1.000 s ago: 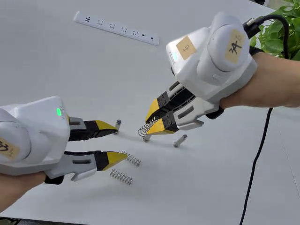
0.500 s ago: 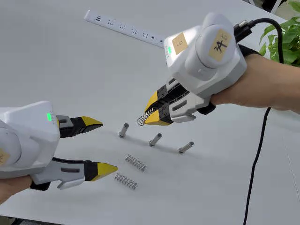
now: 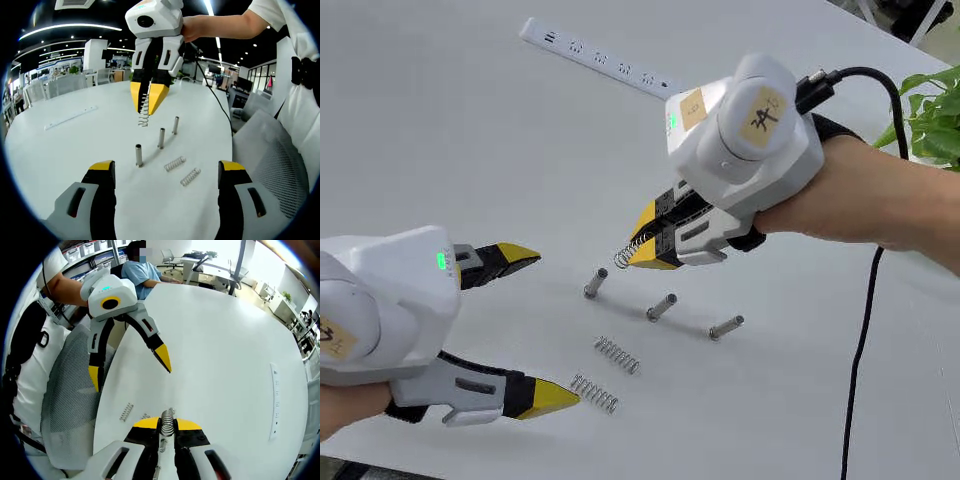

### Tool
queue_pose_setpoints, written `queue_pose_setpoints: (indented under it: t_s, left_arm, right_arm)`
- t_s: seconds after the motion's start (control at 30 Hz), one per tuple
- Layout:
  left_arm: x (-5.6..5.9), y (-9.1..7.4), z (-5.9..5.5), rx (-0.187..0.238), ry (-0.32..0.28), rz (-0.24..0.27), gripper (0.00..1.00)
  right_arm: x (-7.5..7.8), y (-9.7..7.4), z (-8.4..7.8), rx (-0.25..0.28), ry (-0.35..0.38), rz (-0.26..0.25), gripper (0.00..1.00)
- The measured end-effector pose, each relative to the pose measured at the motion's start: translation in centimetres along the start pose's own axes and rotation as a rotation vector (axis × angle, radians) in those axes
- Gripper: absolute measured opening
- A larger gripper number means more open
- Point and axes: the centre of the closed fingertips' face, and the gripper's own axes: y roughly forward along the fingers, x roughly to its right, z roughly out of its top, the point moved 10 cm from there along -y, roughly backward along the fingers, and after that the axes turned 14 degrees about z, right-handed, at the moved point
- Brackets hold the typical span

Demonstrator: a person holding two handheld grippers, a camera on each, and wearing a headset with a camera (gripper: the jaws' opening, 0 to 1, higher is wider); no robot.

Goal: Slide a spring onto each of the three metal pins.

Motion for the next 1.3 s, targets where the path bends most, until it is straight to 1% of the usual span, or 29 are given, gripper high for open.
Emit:
queue_pose_setpoints:
  t_s: [0.07, 0.2, 0.37, 0.57, 0.93, 1.3]
  left_arm:
    - [0.0, 0.1, -0.1, 0.001, -0.001, 0.000, 0.86]
    - [-0.2, 0.1, -0.2, 0.004, -0.010, -0.004, 0.87]
    - [-0.3, 0.3, -0.5, -0.004, -0.016, -0.005, 0.90]
    - [-0.3, 0.4, -0.7, -0.008, -0.018, -0.008, 0.91]
    - [-0.3, 0.6, -0.9, -0.001, -0.021, -0.011, 0.92]
    - [-0.3, 0.7, -0.9, 0.004, -0.031, -0.012, 0.92]
  right_arm:
    - [0.3, 0.3, 0.0, -0.003, 0.003, 0.003, 0.07]
    - [0.9, 0.9, -0.1, -0.007, 0.013, 0.006, 0.07]
    - [1.5, 1.5, -0.2, -0.025, 0.017, 0.011, 0.07]
    - [1.5, 2.3, -0.1, -0.050, 0.005, 0.015, 0.07]
    - [1.8, 2.7, -0.1, -0.063, 0.004, 0.025, 0.07]
    - [2.1, 3.0, -0.2, -0.065, 0.008, 0.028, 0.07]
